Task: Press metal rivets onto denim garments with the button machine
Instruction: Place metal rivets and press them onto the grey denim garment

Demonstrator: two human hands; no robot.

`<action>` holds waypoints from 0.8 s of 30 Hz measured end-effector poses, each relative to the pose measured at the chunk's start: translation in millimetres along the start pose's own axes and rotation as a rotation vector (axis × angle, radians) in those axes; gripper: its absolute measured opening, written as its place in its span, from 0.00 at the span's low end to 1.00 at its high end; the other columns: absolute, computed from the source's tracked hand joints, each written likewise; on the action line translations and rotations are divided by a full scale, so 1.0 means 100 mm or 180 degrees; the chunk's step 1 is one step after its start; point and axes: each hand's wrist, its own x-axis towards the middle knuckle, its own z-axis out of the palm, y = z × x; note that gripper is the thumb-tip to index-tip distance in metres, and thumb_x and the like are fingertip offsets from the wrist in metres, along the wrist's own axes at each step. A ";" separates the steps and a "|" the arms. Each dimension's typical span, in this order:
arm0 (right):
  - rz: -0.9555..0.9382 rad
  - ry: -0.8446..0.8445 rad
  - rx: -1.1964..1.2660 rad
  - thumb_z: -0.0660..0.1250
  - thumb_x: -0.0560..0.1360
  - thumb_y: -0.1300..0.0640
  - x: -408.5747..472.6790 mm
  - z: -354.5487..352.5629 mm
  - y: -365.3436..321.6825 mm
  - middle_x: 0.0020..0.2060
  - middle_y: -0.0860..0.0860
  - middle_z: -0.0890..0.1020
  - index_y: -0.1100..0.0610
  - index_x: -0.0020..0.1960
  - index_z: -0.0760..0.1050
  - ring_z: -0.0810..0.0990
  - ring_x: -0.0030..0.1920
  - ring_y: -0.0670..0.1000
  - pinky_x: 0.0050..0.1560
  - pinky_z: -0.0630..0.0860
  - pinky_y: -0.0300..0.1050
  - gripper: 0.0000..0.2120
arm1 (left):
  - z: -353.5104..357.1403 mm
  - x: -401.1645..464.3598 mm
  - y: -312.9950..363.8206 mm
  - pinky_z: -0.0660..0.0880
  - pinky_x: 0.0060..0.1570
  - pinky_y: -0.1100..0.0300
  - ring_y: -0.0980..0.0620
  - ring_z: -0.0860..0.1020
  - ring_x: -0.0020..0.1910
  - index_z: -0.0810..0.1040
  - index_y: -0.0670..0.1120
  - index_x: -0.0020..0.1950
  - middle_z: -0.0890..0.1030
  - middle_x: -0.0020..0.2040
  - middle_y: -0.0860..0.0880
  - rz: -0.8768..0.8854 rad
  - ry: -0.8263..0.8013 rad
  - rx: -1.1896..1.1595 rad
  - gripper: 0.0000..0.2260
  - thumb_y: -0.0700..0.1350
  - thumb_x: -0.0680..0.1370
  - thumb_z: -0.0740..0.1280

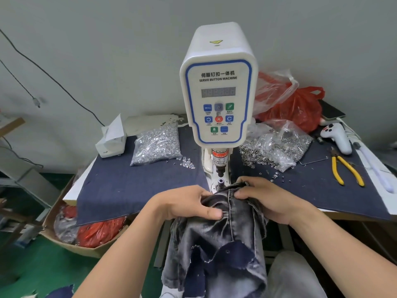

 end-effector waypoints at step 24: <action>0.0223 0.0884 -0.1263 0.66 0.73 0.28 0.52 -0.25 0.03 0.46 0.54 0.88 0.60 0.47 0.85 0.87 0.51 0.53 0.61 0.78 0.54 0.33 | 0.06 0.52 -0.34 0.77 0.61 0.53 0.51 0.85 0.54 0.83 0.41 0.58 0.88 0.56 0.45 0.0345 0.1531 -0.0945 0.19 0.56 0.86 0.64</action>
